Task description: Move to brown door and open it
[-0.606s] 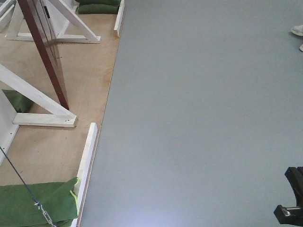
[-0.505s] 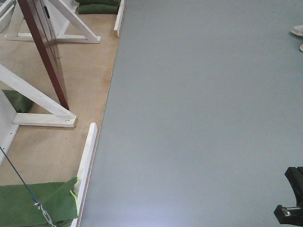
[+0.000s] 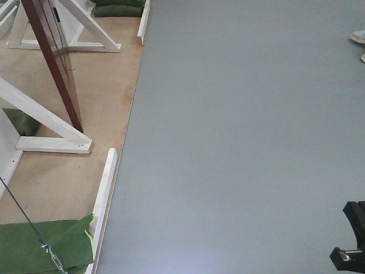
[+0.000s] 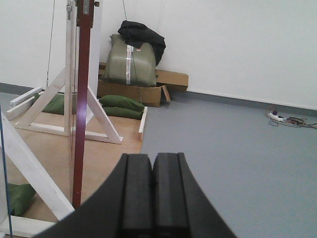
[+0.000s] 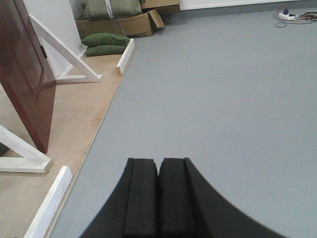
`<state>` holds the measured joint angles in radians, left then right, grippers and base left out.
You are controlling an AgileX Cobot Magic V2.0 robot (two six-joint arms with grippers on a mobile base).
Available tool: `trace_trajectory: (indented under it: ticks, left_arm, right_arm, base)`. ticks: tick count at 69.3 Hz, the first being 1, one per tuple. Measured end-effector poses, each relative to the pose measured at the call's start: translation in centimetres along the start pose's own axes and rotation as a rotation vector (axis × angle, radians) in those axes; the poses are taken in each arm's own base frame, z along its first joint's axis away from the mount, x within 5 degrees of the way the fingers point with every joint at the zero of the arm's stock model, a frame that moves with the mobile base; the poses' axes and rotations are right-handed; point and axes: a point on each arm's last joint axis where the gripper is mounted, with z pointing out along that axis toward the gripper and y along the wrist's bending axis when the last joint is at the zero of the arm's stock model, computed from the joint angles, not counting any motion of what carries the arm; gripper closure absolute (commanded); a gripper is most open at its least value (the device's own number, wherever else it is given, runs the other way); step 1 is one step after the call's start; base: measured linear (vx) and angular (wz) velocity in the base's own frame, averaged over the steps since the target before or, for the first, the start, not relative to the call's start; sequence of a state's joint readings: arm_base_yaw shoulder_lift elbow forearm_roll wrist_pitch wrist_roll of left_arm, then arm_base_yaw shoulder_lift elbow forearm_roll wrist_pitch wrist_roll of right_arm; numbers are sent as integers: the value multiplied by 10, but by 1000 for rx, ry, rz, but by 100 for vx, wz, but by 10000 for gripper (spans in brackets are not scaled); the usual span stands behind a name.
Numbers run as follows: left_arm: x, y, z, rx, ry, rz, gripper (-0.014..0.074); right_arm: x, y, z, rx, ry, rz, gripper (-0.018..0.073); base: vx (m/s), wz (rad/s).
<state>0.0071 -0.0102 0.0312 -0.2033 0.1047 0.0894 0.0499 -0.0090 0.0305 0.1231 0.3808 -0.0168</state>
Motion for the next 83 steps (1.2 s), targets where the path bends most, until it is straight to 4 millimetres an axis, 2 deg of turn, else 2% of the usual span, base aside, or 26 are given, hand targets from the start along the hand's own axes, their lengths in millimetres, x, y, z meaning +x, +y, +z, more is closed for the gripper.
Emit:
trace_trajectory:
  ticks: [83]
  left_arm:
    - [0, 0, 0, 0, 0, 0, 580]
  right_arm:
    - [0, 0, 0, 0, 0, 0, 559]
  base:
    - [0, 0]
